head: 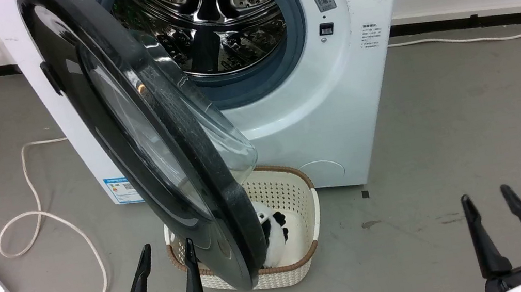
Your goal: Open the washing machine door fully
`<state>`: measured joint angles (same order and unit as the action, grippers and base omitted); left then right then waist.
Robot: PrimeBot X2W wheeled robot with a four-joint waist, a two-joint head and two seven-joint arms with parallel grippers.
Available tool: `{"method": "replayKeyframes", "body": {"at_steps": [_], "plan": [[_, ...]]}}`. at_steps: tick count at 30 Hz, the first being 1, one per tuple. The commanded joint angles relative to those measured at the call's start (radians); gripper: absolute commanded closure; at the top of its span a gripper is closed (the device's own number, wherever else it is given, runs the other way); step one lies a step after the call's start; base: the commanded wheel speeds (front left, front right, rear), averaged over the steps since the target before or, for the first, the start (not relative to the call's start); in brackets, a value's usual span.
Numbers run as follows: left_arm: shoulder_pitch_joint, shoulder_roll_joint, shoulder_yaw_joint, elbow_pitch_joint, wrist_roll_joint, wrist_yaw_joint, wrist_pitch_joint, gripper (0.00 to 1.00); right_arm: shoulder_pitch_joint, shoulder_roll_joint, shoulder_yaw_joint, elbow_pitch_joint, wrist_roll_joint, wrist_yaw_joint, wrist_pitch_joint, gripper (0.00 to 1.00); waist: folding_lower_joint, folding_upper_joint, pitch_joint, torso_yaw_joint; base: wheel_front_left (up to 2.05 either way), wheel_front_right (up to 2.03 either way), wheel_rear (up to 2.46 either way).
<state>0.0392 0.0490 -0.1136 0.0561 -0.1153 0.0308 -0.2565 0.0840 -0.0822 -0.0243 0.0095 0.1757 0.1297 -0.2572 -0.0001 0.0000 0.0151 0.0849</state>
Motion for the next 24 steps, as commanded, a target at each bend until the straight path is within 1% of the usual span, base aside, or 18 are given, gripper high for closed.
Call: {"method": "replayKeyframes", "body": {"at_steps": [1,9,10,11,14,17,21,24], "plan": [[0.004,0.001,0.0,0.0,0.01,-0.006,-0.005,0.0,0.012,0.01,-0.004,-0.01,-0.004,0.001,-0.004,0.0,0.0001,0.0,0.001,-0.003,0.0,0.0,0.0],[-0.001,0.001,0.005,0.003,0.018,-0.013,-0.005,0.0,0.002,0.027,-0.017,-0.019,0.014,0.001,-0.004,0.0,0.0001,0.0,0.002,-0.009,0.0,0.0,0.0],[-0.001,0.001,0.004,0.003,0.016,-0.013,-0.005,0.52,0.001,0.027,-0.018,-0.019,0.014,0.001,-0.004,0.0,0.0001,0.0,0.002,-0.009,0.0,0.0,0.0],[-0.001,0.001,0.003,0.004,0.014,-0.015,-0.005,1.0,0.0,0.028,-0.019,-0.019,0.015,0.001,-0.004,0.0,0.0001,0.0,0.001,-0.01,0.0,0.0,0.0],[-0.003,0.001,0.005,-0.006,0.012,-0.021,-0.005,1.0,-0.002,0.029,-0.021,-0.019,0.016,0.001,-0.004,0.0,0.0001,0.0,0.002,-0.011,0.0,0.0,0.0],[-0.009,0.001,0.015,-0.027,0.002,-0.017,-0.005,1.0,-0.004,0.03,-0.02,-0.018,0.019,0.001,-0.004,0.0,0.0001,0.0,0.0,-0.012,0.0,0.0,0.0],[-0.025,0.001,0.048,-0.092,-0.029,0.004,-0.005,1.0,-0.006,0.031,-0.017,-0.018,0.022,0.001,-0.002,0.0,0.0001,0.0,-0.004,-0.016,0.0,0.0,0.0],[-0.06,0.001,0.085,-0.185,-0.053,0.024,-0.005,1.0,-0.011,0.031,-0.019,-0.02,0.024,0.001,-0.002,0.0,0.0001,0.0,-0.006,-0.022,0.0,0.0,0.0]]}}
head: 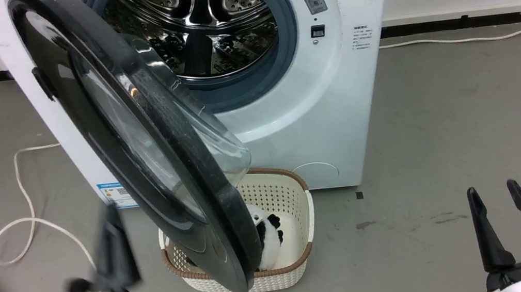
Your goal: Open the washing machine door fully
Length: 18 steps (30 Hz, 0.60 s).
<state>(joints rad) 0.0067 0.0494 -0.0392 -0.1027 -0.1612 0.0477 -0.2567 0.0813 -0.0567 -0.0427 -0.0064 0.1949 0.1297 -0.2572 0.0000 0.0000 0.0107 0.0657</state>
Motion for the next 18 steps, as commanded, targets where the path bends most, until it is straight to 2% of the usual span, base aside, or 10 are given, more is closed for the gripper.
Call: {"method": "replayKeyframes", "body": {"at_steps": [1,9,14,18], "plan": [[-0.04,0.001,0.022,-0.055,-0.014,0.012,-0.005,1.0,-0.01,0.006,-0.002,-0.004,0.006,0.001,-0.002,0.0,0.0,0.0,-0.002,-0.005,0.0,0.0,0.0],[-0.168,0.001,0.055,-0.228,-0.032,0.011,-0.005,1.0,-0.013,0.006,0.004,0.005,0.022,0.001,-0.002,0.0,0.0,0.0,-0.014,-0.018,0.0,0.0,0.0],[-0.226,0.011,0.013,-0.281,0.002,-0.004,0.007,1.0,-0.016,0.006,0.009,0.009,0.035,0.001,-0.002,0.0,0.0,0.0,-0.017,-0.028,0.0,0.0,0.0],[-0.239,0.01,-0.057,-0.299,0.012,-0.016,0.067,1.0,-0.017,0.006,0.009,0.008,0.044,0.001,-0.003,0.0,0.0,0.0,-0.017,-0.035,0.0,0.0,0.0]]}}
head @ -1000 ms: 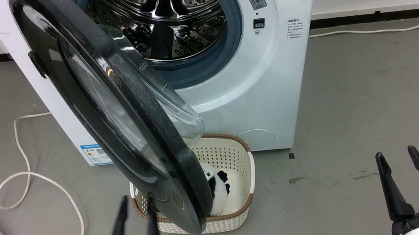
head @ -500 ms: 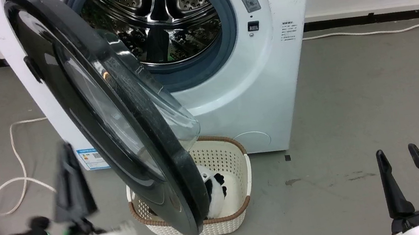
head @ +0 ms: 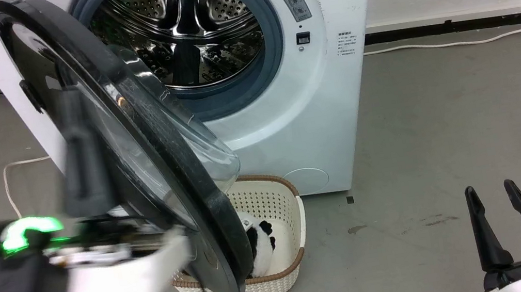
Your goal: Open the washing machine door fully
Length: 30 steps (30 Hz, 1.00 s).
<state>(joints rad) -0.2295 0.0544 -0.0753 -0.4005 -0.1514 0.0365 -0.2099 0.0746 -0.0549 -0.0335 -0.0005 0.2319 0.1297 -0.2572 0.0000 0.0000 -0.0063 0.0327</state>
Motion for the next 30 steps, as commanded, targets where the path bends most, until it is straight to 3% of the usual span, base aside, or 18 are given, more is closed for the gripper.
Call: {"method": "replayKeyframes", "body": {"at_steps": [1,10,14,24,30], "plan": [[0.001,0.004,-0.047,0.0,0.001,-0.008,0.037,1.0,-0.01,0.005,0.0,0.002,0.009,0.001,-0.003,0.0,0.0,0.0,0.0,-0.003,0.0,0.0,0.0],[0.086,-0.003,-0.255,0.141,-0.048,-0.007,0.104,1.0,-0.011,0.005,0.004,0.005,0.022,0.001,-0.003,0.0,0.0,0.0,0.01,-0.01,0.0,0.0,0.0],[0.113,-0.004,-0.331,0.277,-0.115,0.022,0.103,1.0,-0.017,0.005,0.008,0.01,0.027,0.001,-0.004,0.0,0.0,0.0,0.027,-0.014,0.0,0.0,0.0],[0.064,-0.004,-0.32,0.553,-0.17,0.076,0.061,1.0,-0.03,0.005,0.012,0.017,0.041,0.001,-0.004,0.0,0.0,0.0,0.058,-0.013,0.0,0.0,0.0],[0.048,-0.004,-0.314,0.614,-0.181,0.076,0.032,1.0,-0.026,0.005,0.01,0.023,0.05,0.001,-0.004,0.0,0.0,0.0,0.05,0.013,0.0,0.0,0.0]]}}
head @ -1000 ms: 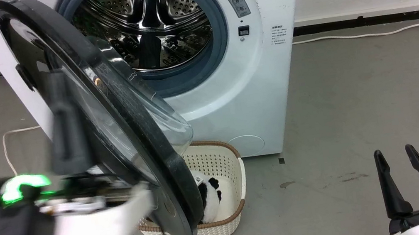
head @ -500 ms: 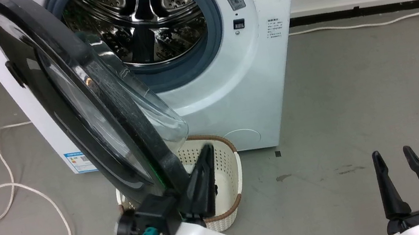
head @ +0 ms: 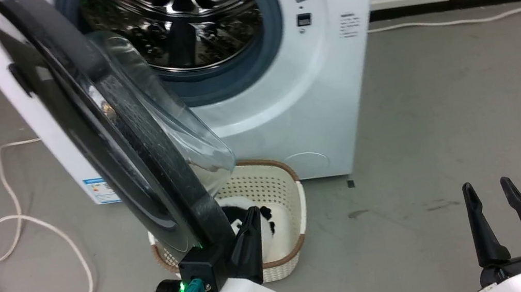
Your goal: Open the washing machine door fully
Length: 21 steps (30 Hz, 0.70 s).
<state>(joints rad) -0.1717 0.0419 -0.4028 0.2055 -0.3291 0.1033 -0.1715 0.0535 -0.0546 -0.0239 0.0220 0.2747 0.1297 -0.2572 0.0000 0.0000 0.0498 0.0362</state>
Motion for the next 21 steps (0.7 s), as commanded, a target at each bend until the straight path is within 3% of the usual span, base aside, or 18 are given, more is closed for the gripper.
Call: {"method": "replayKeyframes", "body": {"at_steps": [1,13,21], "plan": [[-0.007,0.009,0.013,0.013,-0.004,0.009,-0.01,1.0,-0.002,0.004,0.0,0.001,0.009,0.001,-0.004,0.0,0.0,0.0,-0.009,0.019,0.0,0.0,0.0],[0.087,0.035,-0.013,-0.036,-0.009,0.018,0.001,1.0,0.029,0.004,-0.005,0.008,0.028,0.001,-0.004,0.0,0.0,0.0,-0.069,0.224,0.0,0.0,0.0],[0.119,0.082,0.046,-0.095,-0.032,0.053,0.016,1.0,0.022,0.004,0.018,0.009,0.027,0.001,-0.004,0.0,0.0,0.0,-0.052,0.351,0.0,0.0,0.0]]}}
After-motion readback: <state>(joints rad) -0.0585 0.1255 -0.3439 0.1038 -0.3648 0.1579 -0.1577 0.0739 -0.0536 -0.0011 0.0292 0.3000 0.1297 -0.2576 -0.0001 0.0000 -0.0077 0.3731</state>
